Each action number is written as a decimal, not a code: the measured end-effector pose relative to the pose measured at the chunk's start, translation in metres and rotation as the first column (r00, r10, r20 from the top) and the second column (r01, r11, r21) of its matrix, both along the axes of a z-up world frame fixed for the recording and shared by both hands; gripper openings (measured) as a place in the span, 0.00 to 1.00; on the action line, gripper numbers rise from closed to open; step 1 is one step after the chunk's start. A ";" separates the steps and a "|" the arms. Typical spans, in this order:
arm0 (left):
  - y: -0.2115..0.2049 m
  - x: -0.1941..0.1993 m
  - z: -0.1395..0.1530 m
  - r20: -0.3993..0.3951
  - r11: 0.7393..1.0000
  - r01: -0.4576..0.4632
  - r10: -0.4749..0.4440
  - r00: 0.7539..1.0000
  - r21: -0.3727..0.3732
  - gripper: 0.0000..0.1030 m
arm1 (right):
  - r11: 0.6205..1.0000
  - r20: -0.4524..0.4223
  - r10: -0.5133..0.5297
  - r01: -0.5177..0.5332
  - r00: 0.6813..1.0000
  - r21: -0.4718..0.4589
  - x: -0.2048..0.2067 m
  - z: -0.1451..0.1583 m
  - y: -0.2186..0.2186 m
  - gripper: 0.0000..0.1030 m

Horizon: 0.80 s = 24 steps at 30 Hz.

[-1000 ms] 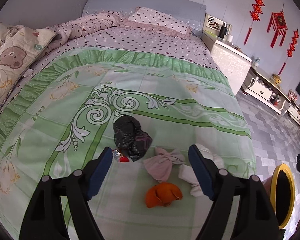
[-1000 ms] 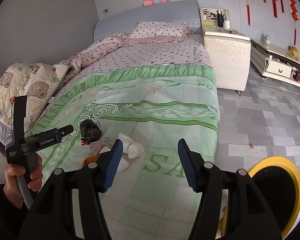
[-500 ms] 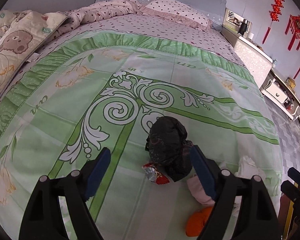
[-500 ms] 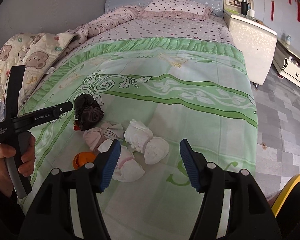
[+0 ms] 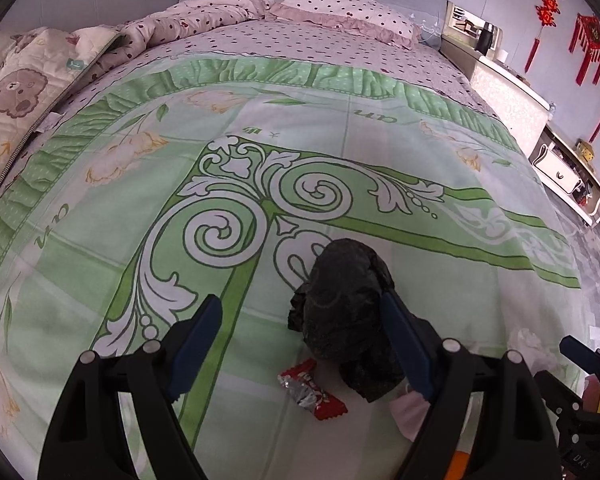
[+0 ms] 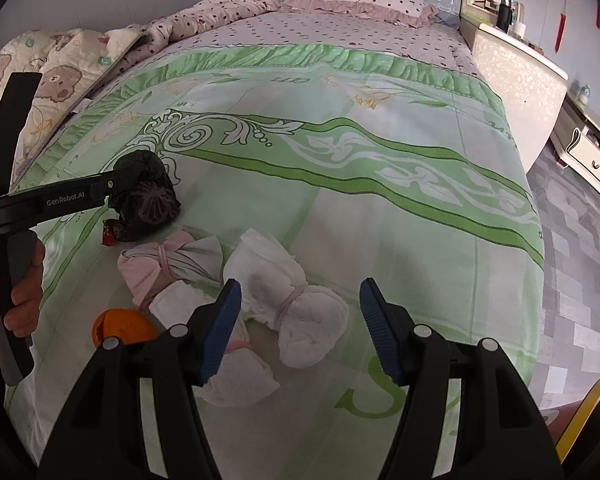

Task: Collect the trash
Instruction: 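Grasp the second black bag with the left tool while the right tool grasps the white cloth bundle, then carry the black bag in the left tool while the right tool carries the white bundle over the bin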

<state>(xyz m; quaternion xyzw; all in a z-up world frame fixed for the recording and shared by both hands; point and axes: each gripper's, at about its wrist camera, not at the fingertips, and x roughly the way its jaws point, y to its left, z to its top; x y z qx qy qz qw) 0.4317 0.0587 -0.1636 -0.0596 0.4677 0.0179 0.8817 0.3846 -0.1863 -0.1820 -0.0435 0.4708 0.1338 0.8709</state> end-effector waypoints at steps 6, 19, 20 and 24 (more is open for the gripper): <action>-0.008 0.006 -0.004 0.008 1.000 0.029 -0.029 1.000 -0.003 0.61 | 0.999 0.000 0.030 -0.030 1.000 -0.035 0.004 -0.011 0.013 0.51; -0.013 0.009 0.000 0.037 0.995 0.064 -0.062 0.997 -0.074 0.15 | 0.999 0.036 0.029 -0.027 0.999 -0.046 -0.001 -0.010 0.015 0.34; -0.011 0.008 0.002 0.042 0.996 0.060 -0.057 0.997 -0.073 0.15 | 0.999 0.034 0.029 -0.027 0.999 -0.039 -0.003 -0.009 0.015 0.34; -0.002 0.003 0.013 0.061 0.997 0.053 -0.049 0.997 -0.061 0.14 | 0.999 0.036 0.040 -0.039 0.999 -0.027 -0.010 -0.003 0.017 0.34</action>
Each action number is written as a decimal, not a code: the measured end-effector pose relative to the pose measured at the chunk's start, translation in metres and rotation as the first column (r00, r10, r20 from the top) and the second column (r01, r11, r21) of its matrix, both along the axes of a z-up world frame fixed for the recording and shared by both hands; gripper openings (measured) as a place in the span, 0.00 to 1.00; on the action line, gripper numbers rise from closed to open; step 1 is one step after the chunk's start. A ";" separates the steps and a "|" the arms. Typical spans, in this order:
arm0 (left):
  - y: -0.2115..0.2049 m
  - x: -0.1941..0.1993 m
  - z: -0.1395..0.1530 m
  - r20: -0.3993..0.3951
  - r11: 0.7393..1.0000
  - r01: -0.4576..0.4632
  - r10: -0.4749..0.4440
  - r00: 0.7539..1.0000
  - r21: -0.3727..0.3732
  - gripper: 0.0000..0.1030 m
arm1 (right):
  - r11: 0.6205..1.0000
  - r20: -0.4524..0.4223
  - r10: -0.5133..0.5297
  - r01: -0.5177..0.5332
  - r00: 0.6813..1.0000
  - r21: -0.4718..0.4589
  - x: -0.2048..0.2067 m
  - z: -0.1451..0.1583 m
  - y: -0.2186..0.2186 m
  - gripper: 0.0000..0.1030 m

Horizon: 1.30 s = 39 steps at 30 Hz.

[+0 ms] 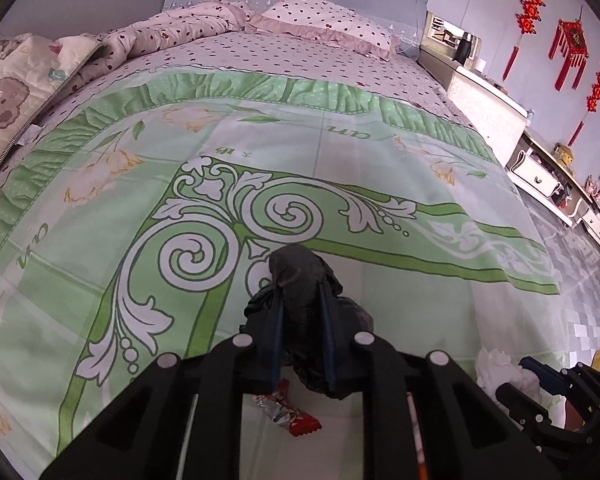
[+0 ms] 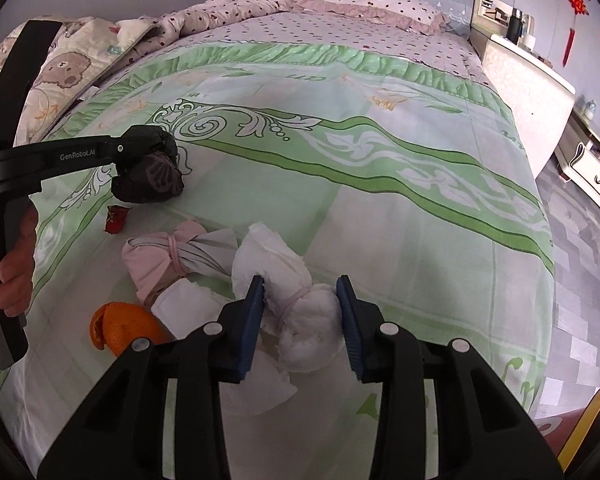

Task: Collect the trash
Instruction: 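Carry the black bag in the left tool while the right tool carries the white bundle over the bin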

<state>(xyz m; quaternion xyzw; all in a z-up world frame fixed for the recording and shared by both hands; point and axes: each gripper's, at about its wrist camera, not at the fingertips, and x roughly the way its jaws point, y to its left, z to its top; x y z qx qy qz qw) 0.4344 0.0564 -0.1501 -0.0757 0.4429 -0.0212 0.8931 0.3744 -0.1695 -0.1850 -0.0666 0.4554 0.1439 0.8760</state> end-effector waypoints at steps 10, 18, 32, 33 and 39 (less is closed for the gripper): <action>0.017 -0.024 0.036 0.041 0.999 -0.034 0.034 0.999 0.003 0.14 | 1.000 0.020 -0.004 0.003 1.000 0.015 -0.034 0.023 -0.005 0.34; 0.017 -0.054 0.072 0.087 0.999 -0.034 0.034 0.996 -0.004 0.14 | 0.998 0.082 -0.047 0.043 0.995 0.048 -0.064 0.066 -0.028 0.34; -0.009 -0.113 0.132 0.166 1.000 -0.005 0.004 0.986 0.004 0.14 | 0.990 0.194 -0.115 0.097 0.974 0.100 -0.123 0.137 -0.076 0.34; -0.012 -0.117 0.135 0.169 1.000 0.001 -0.002 0.986 0.004 0.14 | 0.989 0.197 -0.121 0.101 0.973 0.106 -0.126 0.141 -0.079 0.34; -0.036 -0.134 0.148 0.179 0.999 0.042 -0.044 0.983 0.012 0.14 | 0.982 0.220 -0.162 0.136 0.962 0.127 -0.150 0.158 -0.106 0.34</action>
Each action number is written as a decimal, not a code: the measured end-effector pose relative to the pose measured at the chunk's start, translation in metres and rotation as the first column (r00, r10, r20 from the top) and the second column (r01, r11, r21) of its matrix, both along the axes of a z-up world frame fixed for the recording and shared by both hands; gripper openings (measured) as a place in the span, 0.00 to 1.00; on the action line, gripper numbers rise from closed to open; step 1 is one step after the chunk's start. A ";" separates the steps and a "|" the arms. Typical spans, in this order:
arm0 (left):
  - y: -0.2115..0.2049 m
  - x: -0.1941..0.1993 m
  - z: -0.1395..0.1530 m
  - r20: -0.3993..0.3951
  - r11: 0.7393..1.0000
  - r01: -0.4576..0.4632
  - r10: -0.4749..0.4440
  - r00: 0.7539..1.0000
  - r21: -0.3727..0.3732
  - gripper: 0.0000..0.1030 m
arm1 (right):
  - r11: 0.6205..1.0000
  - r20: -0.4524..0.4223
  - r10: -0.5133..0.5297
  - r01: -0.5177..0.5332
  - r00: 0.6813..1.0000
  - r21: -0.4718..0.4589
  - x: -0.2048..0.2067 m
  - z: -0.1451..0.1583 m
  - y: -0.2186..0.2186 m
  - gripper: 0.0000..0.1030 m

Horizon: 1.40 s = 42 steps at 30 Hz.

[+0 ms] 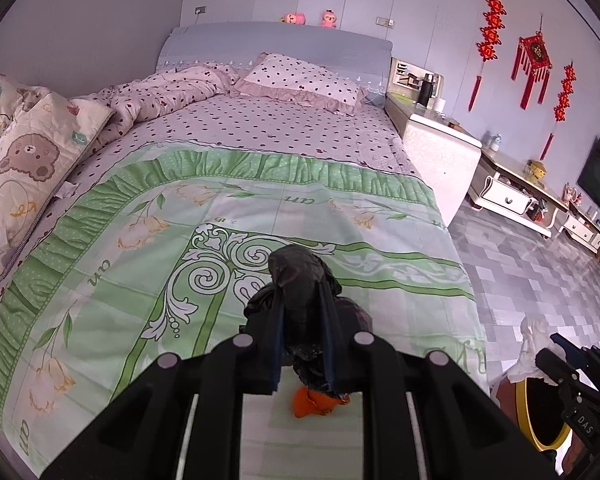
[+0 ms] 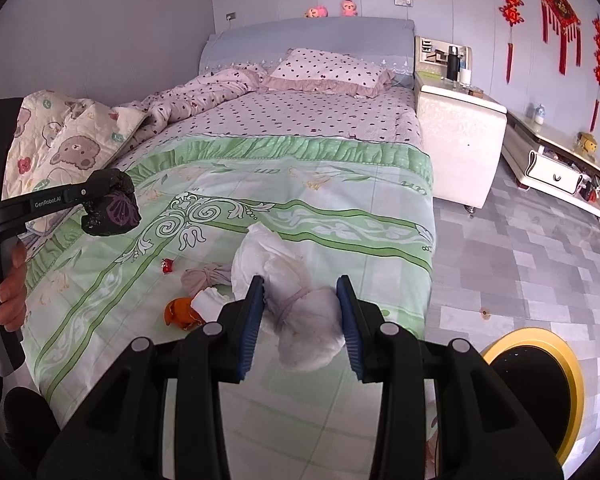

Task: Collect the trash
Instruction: 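Carry the black bag in the left tool while the right tool carries the white bundle over the bin, then open the left tool over the bin while the right tool opens, dropping the white bundle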

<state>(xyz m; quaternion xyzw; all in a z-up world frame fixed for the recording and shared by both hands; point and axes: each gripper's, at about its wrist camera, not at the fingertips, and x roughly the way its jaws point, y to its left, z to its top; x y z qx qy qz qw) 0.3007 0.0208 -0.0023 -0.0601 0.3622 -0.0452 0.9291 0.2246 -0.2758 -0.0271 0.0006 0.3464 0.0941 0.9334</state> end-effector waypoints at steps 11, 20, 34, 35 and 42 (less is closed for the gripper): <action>-0.073 -0.022 0.012 0.014 0.991 0.132 -0.132 0.991 -0.024 0.14 | 0.995 0.037 -0.099 0.098 0.994 0.025 -0.032 0.020 -0.069 0.34; -0.143 -0.034 0.018 0.020 0.967 0.254 -0.253 0.967 -0.033 0.14 | 0.981 0.043 -0.190 0.188 0.981 0.042 -0.054 0.024 -0.130 0.34; -0.247 -0.053 0.009 -0.004 0.910 0.411 -0.412 0.911 -0.064 0.14 | 0.948 0.047 -0.318 0.316 0.947 0.050 -0.089 0.027 -0.224 0.35; -0.255 -0.054 0.008 -0.007 0.905 0.421 -0.422 0.907 -0.064 0.14 | 0.945 0.047 -0.326 0.324 0.944 0.051 -0.092 0.026 -0.231 0.35; -0.301 -0.061 -0.007 -0.032 0.874 0.482 -0.485 0.874 -0.064 0.14 | 0.924 0.028 -0.379 0.376 0.925 0.064 -0.102 0.017 -0.269 0.35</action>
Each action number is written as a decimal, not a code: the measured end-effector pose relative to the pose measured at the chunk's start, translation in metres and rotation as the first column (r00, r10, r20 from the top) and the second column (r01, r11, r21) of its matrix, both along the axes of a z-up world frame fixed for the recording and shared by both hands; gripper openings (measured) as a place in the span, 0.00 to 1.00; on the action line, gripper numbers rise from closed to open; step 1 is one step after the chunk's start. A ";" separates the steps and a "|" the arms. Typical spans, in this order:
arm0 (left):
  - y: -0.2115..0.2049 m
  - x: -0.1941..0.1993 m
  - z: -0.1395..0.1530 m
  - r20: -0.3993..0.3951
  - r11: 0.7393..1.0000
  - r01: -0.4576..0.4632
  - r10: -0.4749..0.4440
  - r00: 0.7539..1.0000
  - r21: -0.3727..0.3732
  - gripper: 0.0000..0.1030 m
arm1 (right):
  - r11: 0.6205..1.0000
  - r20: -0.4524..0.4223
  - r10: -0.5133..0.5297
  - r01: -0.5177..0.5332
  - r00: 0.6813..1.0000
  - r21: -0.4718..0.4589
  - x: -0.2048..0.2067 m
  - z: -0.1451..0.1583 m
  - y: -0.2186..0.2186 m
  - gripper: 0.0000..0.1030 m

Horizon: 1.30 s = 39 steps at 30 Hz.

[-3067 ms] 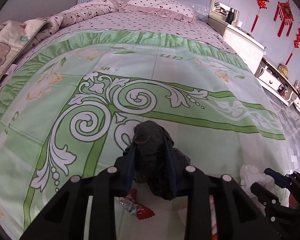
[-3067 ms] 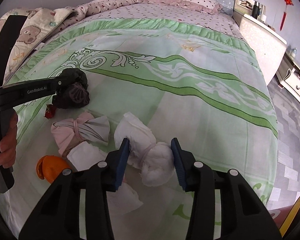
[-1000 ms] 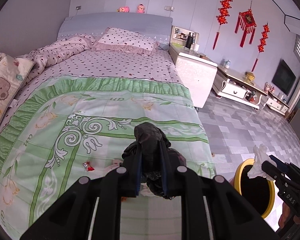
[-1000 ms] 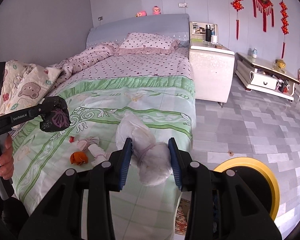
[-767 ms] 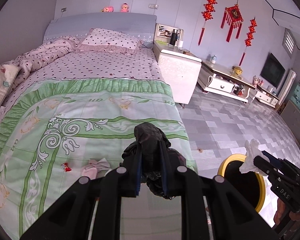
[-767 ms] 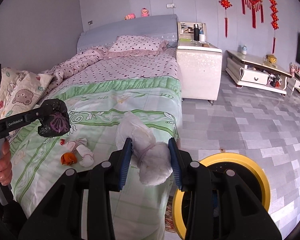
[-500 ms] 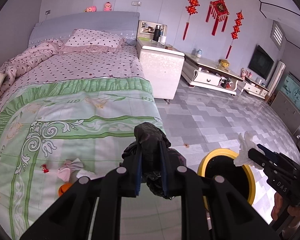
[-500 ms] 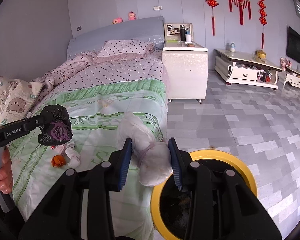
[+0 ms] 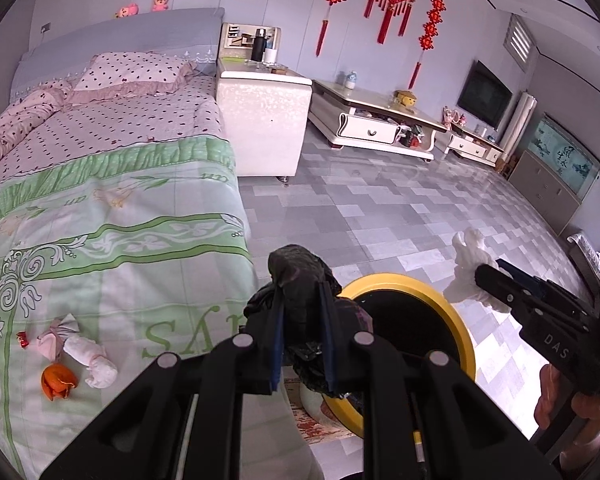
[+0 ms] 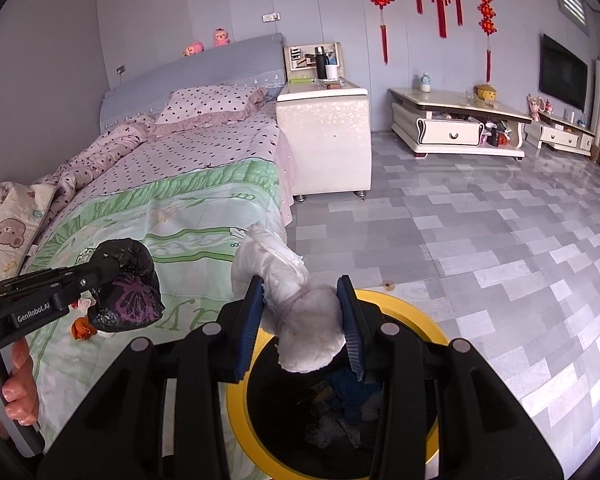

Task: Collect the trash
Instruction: 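Open the left tool over the bin while the right tool opens, dropping the white bundle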

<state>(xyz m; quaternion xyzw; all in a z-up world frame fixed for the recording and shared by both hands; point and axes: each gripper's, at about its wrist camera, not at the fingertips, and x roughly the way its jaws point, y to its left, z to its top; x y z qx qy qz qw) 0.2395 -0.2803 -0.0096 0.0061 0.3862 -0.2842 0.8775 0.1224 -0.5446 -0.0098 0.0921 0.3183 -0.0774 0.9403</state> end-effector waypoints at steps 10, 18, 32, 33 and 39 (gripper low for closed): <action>-0.048 0.002 -0.034 -0.075 0.999 0.045 -0.045 0.996 0.002 0.14 | 0.996 -0.038 -0.058 0.061 0.998 0.058 0.004 -0.029 -0.038 0.35; -0.083 -0.007 -0.061 -0.131 0.995 0.100 -0.097 0.987 0.018 0.15 | 0.986 -0.081 -0.095 0.105 0.992 0.127 0.008 -0.057 -0.066 0.35; -0.094 -0.008 -0.077 -0.163 0.991 0.126 -0.119 0.979 0.034 0.18 | 0.978 -0.097 -0.121 0.135 0.988 0.161 0.003 -0.075 -0.084 0.41; -0.095 -0.008 -0.077 -0.162 0.991 0.126 -0.119 0.980 0.034 0.19 | 0.977 -0.096 -0.127 0.141 0.987 0.159 0.003 -0.074 -0.084 0.41; -0.091 -0.009 -0.074 -0.154 0.993 0.113 -0.108 0.982 0.024 0.43 | 0.973 -0.091 -0.162 0.175 0.983 0.151 -0.005 -0.070 -0.092 0.49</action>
